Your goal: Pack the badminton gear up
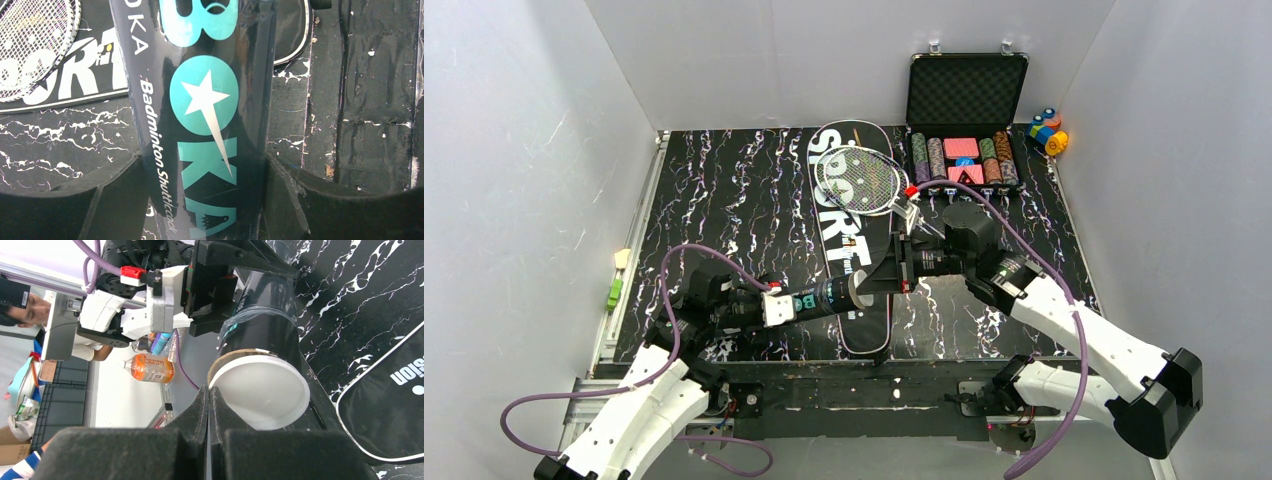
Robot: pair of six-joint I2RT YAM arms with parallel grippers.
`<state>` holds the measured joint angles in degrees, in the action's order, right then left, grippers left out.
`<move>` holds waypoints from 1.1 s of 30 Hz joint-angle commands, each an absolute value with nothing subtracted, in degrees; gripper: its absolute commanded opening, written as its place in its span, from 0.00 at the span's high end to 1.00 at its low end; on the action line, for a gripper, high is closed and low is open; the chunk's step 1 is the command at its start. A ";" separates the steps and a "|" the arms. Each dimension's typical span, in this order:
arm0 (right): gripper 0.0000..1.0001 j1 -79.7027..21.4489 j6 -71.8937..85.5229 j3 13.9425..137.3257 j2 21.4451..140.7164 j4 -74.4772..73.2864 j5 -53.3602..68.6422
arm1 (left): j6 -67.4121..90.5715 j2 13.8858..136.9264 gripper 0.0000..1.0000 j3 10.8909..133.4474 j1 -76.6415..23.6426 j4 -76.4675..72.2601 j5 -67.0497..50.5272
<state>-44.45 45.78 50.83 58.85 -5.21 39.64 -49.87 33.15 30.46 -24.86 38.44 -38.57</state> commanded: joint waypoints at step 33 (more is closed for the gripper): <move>0.99 -44.82 46.09 45.61 58.45 5.32 43.01 | -48.75 32.47 0.89 32.32 -24.70 37.00 -41.18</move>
<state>-44.45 48.60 45.93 58.87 5.48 44.10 -49.45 33.15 30.48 -24.86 38.48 -38.98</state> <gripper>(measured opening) 0.022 0.664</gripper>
